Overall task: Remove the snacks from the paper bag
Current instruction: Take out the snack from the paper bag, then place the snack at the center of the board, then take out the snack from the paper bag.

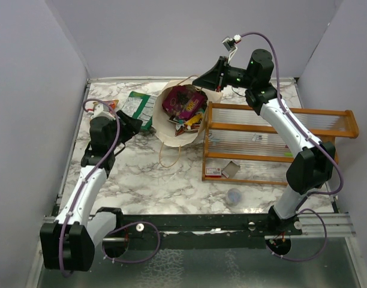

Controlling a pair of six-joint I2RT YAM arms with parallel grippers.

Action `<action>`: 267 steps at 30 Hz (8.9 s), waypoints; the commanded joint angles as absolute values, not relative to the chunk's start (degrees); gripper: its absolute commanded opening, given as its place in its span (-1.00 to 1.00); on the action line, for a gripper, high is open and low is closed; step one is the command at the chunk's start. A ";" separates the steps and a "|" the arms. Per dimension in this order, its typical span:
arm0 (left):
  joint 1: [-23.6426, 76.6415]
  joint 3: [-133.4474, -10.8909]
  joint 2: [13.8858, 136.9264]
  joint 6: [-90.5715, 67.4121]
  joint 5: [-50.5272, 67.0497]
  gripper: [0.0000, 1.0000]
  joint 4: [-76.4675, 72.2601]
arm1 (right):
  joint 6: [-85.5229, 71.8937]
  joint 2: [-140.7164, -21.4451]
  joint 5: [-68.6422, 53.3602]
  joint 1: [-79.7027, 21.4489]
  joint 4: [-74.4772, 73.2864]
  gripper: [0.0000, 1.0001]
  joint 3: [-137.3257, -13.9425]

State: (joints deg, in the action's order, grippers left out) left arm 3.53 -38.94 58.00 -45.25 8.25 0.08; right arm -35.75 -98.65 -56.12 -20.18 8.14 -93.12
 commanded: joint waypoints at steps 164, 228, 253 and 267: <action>0.31 -39.55 58.18 -31.88 -23.49 -1.00 17.13 | -38.20 -97.63 -57.64 -20.21 13.12 -0.97 -89.89; 16.28 -44.04 55.93 -22.63 2.77 0.80 -5.97 | -37.10 -96.87 -57.22 -20.21 11.52 -0.97 -90.35; 38.49 -59.82 95.96 -7.51 -18.79 0.42 -5.11 | -36.76 -95.64 -56.86 -20.21 10.97 -0.97 -89.91; 38.23 -61.50 102.35 -7.87 -24.94 -0.27 -8.31 | -36.05 -95.21 -56.78 -20.21 9.97 -0.97 -90.19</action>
